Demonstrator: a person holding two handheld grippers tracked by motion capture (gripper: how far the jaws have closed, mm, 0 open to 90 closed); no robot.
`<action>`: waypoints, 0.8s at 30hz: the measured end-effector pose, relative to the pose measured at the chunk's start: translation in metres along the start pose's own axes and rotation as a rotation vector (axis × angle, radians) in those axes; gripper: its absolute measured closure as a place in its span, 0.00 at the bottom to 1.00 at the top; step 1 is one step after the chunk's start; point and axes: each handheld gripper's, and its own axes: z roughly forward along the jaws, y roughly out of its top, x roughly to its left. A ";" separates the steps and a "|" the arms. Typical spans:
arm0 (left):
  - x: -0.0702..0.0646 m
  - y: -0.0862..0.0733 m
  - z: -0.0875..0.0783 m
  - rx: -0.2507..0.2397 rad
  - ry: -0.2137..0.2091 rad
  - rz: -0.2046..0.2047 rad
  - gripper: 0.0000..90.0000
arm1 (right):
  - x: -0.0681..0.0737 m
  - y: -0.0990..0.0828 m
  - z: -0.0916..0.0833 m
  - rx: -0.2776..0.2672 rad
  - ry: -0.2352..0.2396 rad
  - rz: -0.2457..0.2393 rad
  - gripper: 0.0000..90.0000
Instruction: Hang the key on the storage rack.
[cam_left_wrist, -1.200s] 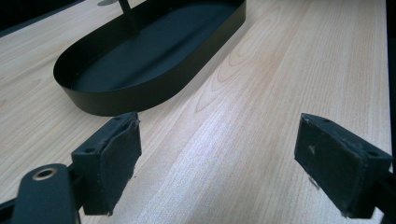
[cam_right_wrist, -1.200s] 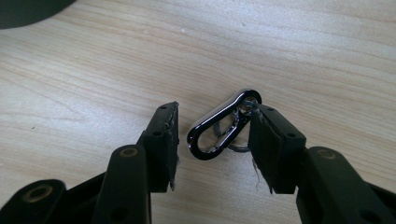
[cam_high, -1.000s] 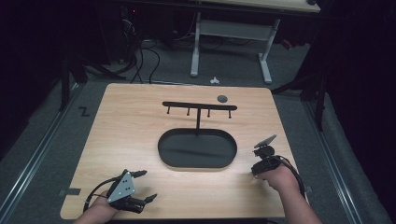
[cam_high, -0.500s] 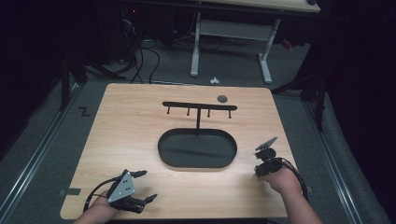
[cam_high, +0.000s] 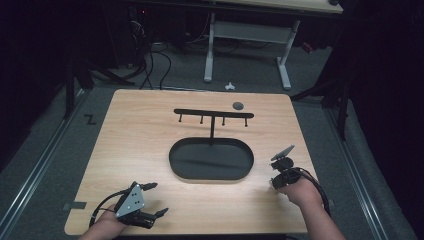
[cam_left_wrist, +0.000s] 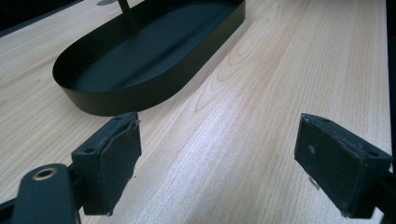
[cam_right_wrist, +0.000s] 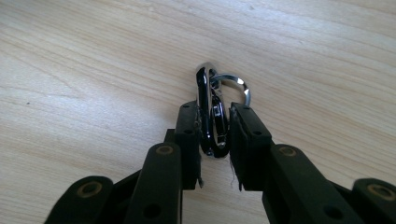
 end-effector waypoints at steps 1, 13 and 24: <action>0.000 0.000 0.000 0.000 0.000 0.000 0.17 | -0.001 0.000 -0.001 0.003 -0.003 0.001 0.83; 0.000 0.000 0.000 0.002 0.000 -0.001 0.17 | -0.006 -0.004 0.002 0.014 -0.002 0.002 0.93; 0.000 0.000 0.000 0.002 0.001 0.000 0.17 | -0.007 -0.006 0.005 0.020 -0.005 -0.010 0.93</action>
